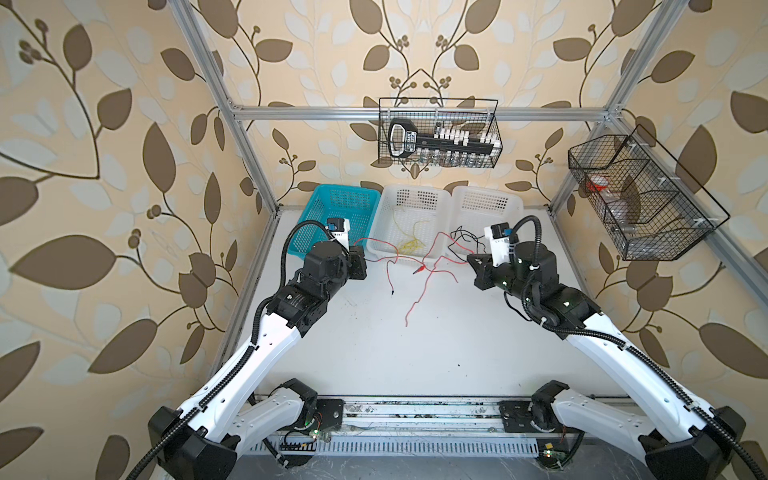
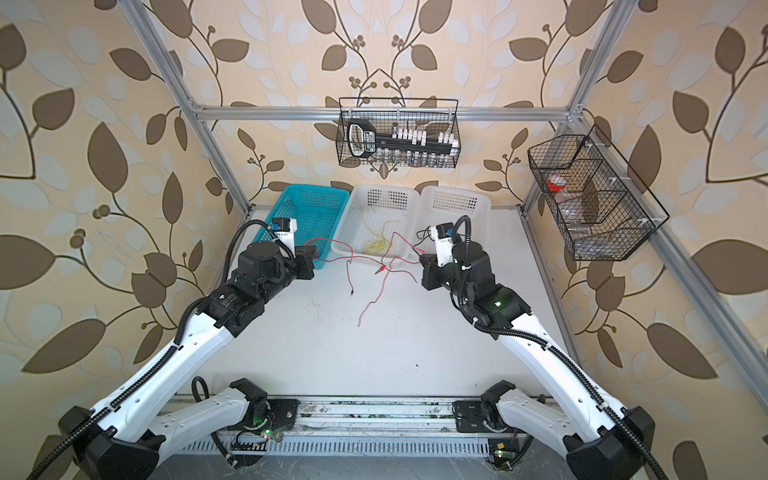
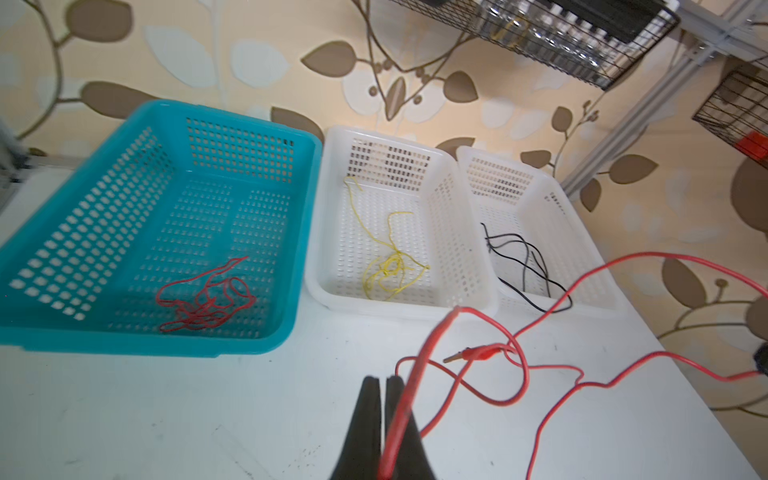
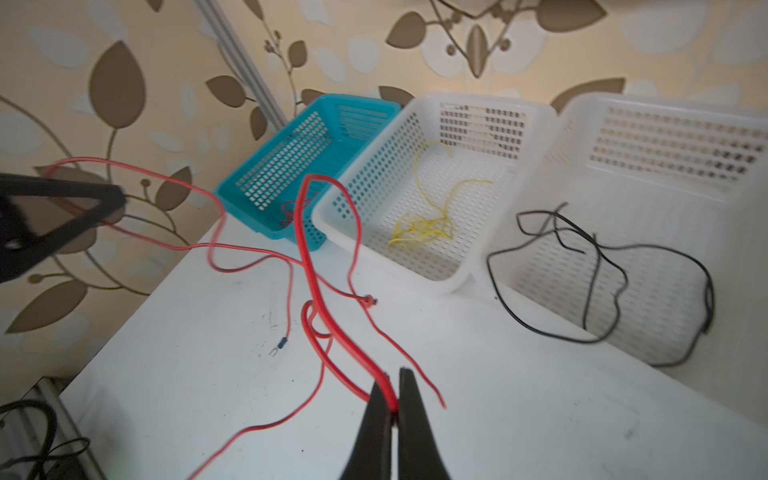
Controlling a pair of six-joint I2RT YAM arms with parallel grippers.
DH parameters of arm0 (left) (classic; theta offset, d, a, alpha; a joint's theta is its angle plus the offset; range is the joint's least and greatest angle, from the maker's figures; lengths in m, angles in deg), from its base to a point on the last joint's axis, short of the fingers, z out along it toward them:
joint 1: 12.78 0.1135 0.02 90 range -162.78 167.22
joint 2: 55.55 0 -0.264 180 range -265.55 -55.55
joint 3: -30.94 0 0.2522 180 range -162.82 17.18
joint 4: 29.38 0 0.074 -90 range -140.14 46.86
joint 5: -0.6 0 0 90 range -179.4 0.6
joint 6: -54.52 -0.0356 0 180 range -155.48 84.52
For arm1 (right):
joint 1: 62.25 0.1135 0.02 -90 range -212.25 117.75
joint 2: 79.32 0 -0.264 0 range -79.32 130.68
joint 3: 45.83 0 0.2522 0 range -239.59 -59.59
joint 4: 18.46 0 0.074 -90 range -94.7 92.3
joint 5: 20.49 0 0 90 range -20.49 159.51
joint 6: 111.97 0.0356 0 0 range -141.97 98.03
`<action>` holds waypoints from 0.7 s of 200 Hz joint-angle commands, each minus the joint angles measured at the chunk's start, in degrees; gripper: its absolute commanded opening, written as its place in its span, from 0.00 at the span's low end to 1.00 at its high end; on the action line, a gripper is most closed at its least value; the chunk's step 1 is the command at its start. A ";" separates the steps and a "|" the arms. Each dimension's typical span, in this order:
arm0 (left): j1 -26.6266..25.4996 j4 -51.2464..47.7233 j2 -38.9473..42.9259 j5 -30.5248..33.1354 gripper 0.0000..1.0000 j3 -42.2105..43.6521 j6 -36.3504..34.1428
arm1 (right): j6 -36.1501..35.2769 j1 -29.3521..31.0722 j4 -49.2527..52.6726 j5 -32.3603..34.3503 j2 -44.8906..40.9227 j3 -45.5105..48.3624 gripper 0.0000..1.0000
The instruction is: Untangle the cables
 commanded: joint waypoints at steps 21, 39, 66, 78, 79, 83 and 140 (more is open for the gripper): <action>0.62 7.43 -1.06 -14.19 0.00 0.12 -1.03 | -4.10 5.67 -3.85 -2.21 6.55 -8.16 0.00; 0.62 8.72 -1.28 -18.47 0.00 0.74 -1.81 | -3.55 6.28 -4.88 -1.69 9.71 -10.71 0.00; 0.62 10.07 -1.37 -23.73 0.00 1.54 -2.54 | -2.12 6.14 -7.08 -0.16 12.91 -12.41 0.00; 0.62 9.61 -1.53 -24.66 0.00 1.46 -2.80 | -1.68 5.88 -7.49 2.43 13.63 -12.43 0.00; 0.62 9.58 -1.54 -24.68 0.00 1.50 -2.82 | -1.64 5.86 -7.52 2.67 13.71 -12.43 0.00; 0.62 9.34 -1.55 -24.86 0.00 1.46 -2.91 | -1.48 5.63 -7.62 3.55 14.00 -12.43 0.00; 0.62 8.58 0.34 -24.86 0.00 2.03 -3.28 | 2.52 -2.64 -6.44 12.86 15.55 -12.96 0.00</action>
